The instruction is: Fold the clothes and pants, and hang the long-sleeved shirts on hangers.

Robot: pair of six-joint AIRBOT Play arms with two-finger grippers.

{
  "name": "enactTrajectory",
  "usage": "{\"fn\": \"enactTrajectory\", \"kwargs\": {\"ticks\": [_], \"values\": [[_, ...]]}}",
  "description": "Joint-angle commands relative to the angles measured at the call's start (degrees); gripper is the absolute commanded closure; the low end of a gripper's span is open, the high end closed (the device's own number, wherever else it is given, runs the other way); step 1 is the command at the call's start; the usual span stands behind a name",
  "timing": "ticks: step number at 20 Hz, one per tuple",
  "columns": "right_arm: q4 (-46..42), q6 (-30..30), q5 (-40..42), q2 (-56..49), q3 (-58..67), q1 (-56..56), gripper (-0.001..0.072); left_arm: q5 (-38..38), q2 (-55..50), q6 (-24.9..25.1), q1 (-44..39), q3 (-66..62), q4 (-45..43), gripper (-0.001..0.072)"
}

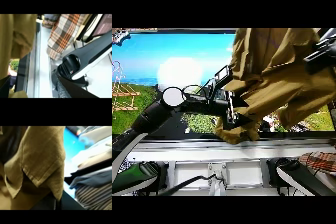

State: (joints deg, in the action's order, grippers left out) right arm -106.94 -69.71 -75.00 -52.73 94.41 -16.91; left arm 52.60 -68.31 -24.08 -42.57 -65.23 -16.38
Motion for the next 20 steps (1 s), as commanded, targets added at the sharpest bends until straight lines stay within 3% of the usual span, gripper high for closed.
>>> {"fn": "enactTrajectory", "kwargs": {"ticks": [1, 6, 8, 11, 14, 20], "values": [[-4.2, -4.2, 3.7, 5.1, 0.1, 0.0, 0.0686, 0.7, -0.4, -0.2, -0.5, -0.1, 0.6, 0.0114], [-16.1, -19.0, 14.2, 10.3, 0.0, 0.2, 0.0686, -2.2, -0.4, -0.2, -0.5, 0.0, 0.5, 0.0122], [-17.9, -24.5, 18.6, 10.9, 0.0, 1.6, 0.0686, -2.9, -0.5, -0.2, -0.5, 0.0, 0.4, 0.0122], [-17.8, -34.1, 18.8, 10.9, 0.0, 5.7, 0.0686, -3.6, -0.5, -0.2, -0.5, 0.0, 0.2, 0.0122], [-18.2, -34.8, 16.2, 11.4, 0.0, 11.1, 0.0686, -3.5, -0.5, -1.5, -0.9, 0.0, 0.2, 0.0122], [-19.9, -34.8, 3.0, 14.4, 0.0, 22.5, 0.0687, -6.4, -0.5, -1.5, -1.4, 0.0, 0.2, 0.0122]]}}
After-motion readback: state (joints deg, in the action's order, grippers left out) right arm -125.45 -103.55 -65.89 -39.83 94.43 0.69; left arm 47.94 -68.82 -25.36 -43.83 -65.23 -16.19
